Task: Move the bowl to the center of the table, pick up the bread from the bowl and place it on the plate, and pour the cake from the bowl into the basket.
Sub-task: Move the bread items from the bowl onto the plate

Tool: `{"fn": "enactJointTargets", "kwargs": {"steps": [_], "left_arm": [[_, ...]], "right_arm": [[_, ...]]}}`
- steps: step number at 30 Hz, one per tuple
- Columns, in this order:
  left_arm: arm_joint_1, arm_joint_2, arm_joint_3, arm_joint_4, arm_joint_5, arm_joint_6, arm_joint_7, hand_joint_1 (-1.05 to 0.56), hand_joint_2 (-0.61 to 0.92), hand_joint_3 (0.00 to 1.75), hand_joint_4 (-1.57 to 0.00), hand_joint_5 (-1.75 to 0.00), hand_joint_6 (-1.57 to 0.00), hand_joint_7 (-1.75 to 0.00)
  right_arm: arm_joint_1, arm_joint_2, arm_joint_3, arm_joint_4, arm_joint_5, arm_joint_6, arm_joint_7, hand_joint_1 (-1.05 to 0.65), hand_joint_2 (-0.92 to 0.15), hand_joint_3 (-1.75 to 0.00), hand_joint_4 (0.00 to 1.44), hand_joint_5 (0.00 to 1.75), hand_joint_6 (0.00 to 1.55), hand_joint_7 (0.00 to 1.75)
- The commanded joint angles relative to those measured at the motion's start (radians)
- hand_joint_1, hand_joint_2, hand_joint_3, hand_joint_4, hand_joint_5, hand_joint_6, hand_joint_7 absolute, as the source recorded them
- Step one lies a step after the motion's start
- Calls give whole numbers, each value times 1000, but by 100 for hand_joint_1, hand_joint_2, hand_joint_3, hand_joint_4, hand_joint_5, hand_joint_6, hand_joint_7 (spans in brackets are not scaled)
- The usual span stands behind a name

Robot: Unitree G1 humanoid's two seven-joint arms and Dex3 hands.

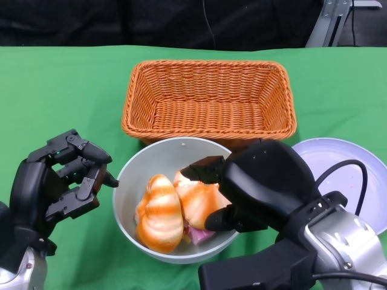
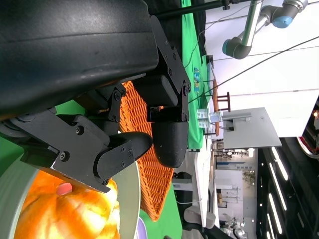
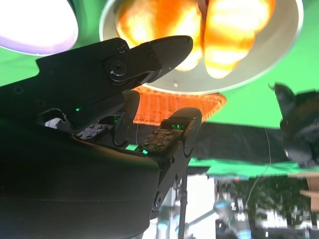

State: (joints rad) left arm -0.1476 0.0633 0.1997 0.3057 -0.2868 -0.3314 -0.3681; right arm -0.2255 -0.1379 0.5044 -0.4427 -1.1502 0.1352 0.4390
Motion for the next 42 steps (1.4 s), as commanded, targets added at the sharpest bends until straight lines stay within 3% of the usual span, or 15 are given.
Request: {"fn": "enactJointTargets", "kwargs": {"steps": [1, 7, 13, 18, 21, 29, 33, 38, 42], "left_arm": [[-2, 3, 4, 10, -1, -17, 8, -8, 60, 92, -78, -143, -88, -113], [-2, -3, 1, 13, 3, -24, 13, -9, 60, 93, -79, -143, -87, -115], [-2, -4, 1, 14, 4, -26, 14, -9, 60, 93, -79, -143, -86, -116], [8, -18, -8, 2, 14, -40, 27, -10, 60, 92, -79, -143, -86, -117], [8, -24, -7, 3, 13, -50, 27, -10, 62, 91, -79, -143, -86, -117], [6, -28, -12, -6, 28, -57, 46, -12, 63, 89, -78, -143, -85, -118], [-1, -29, -15, -8, 30, -56, 56, -13, 61, 89, -77, -144, -85, -117], [0, -29, -21, -13, 29, -48, 60, -14, 60, 89, -78, -143, -86, -117], [6, -30, -24, -16, 30, -56, 59, -14, 60, 88, -78, -143, -86, -117]], "right_arm": [[-28, -20, -3, 4, -15, 3, 55, -88, -92, -9, 59, 41, 58, 0], [-58, -26, 7, 2, -51, 12, 152, -93, -92, -14, 59, 36, 53, 0], [-61, -23, 7, 1, -60, 12, 169, -94, -92, -16, 60, 34, 52, 0], [-92, -13, 64, 98, -138, -3, 140, -93, -92, -17, 63, 36, 53, 1], [-98, -3, 72, 143, -140, 0, 115, -93, -92, -18, 53, 58, 53, 0], [-117, 9, 92, 251, -157, 2, 47, -93, -92, -18, 49, 66, 53, 0], [-133, 15, 124, 341, -194, 13, -14, -91, -92, -12, 41, 82, 58, 1], [-138, 11, 155, 399, -215, 17, -92, -90, -92, -12, 37, 81, 59, 2], [-137, 5, 178, 430, -236, 17, -149, -88, -92, -12, 40, 61, 60, 0]]}}
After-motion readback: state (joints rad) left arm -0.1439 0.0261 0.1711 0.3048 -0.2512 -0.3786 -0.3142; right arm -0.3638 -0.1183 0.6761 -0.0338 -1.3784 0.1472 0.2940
